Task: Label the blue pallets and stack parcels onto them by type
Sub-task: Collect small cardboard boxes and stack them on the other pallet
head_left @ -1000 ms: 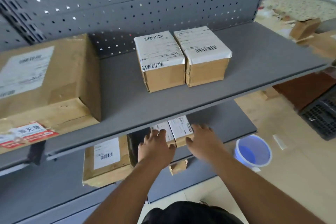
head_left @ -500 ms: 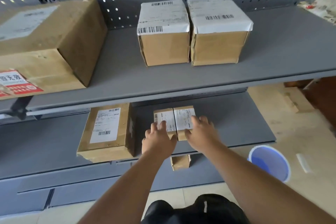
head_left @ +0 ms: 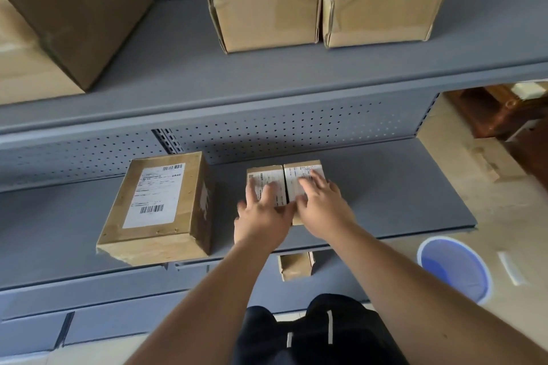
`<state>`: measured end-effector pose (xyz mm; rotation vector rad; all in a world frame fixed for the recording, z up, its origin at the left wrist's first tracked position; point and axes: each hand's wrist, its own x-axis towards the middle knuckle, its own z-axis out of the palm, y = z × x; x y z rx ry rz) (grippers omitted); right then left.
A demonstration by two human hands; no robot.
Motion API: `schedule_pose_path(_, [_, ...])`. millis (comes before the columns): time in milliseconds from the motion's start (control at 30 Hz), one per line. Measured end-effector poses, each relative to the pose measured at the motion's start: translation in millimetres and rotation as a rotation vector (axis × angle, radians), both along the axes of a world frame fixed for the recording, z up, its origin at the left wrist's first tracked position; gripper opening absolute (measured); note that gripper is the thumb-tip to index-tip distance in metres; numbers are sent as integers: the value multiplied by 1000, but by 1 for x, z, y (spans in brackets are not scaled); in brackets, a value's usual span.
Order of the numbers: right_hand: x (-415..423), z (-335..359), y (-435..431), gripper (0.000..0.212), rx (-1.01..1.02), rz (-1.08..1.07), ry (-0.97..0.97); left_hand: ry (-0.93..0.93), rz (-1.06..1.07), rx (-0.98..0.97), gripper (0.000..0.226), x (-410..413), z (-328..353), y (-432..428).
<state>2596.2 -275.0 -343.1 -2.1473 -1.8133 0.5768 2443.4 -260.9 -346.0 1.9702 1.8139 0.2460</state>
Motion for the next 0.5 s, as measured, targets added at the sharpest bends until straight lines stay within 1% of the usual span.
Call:
schedule_pose_path(133, [-2, -2, 1, 45, 26, -22, -23, -4, -2, 21, 66, -6, -3, 3])
schedule_pose_path(300, [1, -1, -8, 45, 38, -16, -39, 0, -26, 40, 66, -21, -6, -6])
schedule_pose_path(367, [0, 1, -13, 50, 32, -25, -52, -4, -26, 26, 70, -25, -5, -10])
schedule_pose_path(500, [-2, 6, -25, 66, -6, -36, -98, -7, -25, -18, 72, -32, 0, -20])
